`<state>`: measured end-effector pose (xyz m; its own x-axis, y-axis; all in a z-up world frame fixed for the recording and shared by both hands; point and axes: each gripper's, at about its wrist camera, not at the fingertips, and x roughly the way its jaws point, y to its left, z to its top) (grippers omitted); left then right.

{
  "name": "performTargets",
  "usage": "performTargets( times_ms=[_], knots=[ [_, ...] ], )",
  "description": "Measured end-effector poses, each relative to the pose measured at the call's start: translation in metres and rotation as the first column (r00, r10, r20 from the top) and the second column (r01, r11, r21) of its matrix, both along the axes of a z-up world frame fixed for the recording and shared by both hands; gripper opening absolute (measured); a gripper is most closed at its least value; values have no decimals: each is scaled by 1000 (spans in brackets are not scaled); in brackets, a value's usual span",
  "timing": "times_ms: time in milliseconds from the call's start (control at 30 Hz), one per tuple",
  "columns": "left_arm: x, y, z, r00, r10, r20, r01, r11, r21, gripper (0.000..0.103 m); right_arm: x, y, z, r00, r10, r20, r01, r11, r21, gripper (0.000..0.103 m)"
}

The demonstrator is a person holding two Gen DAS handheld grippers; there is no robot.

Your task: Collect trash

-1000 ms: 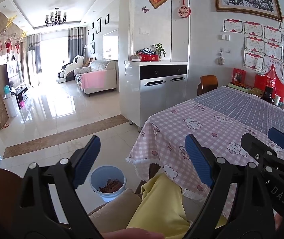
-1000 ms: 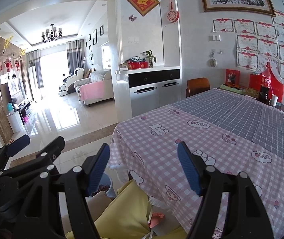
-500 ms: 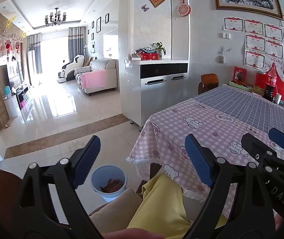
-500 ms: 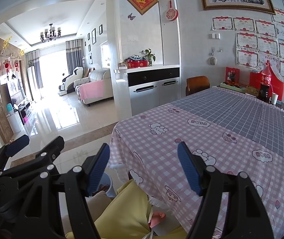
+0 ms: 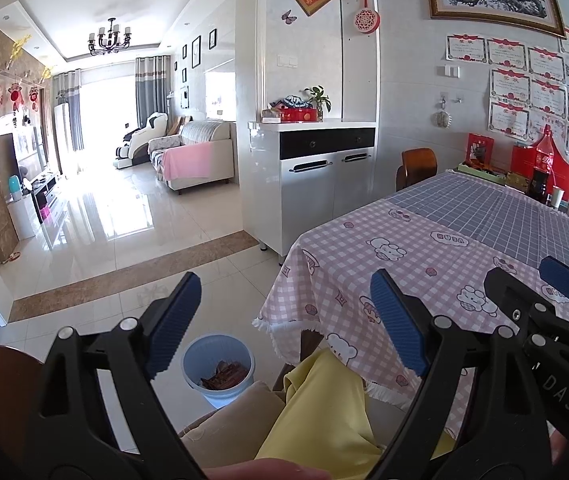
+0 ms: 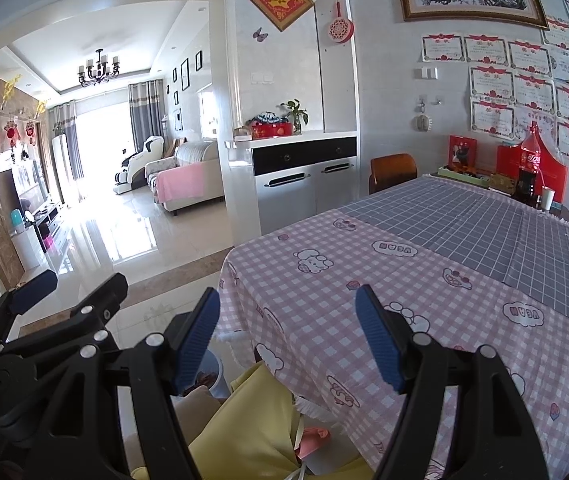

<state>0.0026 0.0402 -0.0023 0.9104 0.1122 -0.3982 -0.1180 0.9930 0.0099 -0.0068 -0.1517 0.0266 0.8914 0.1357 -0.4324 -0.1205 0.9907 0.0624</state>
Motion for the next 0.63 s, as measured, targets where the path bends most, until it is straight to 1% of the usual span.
performTargets(
  times_ms=[433, 567, 633],
  knots=[
    [4, 0, 1, 1000, -8, -6, 8, 1000, -1, 85, 3, -2, 1, 1000, -10, 0, 10, 1000, -7, 69],
    [8, -2, 1, 1000, -12, -19, 12, 1000, 7, 85, 6, -5, -1, 1000, -13, -12, 13, 1000, 0, 69],
    [15, -5, -1, 999, -28, -41, 29, 1000, 9, 85, 10, -9, -3, 1000, -16, -24, 16, 1000, 7, 69]
  ],
)
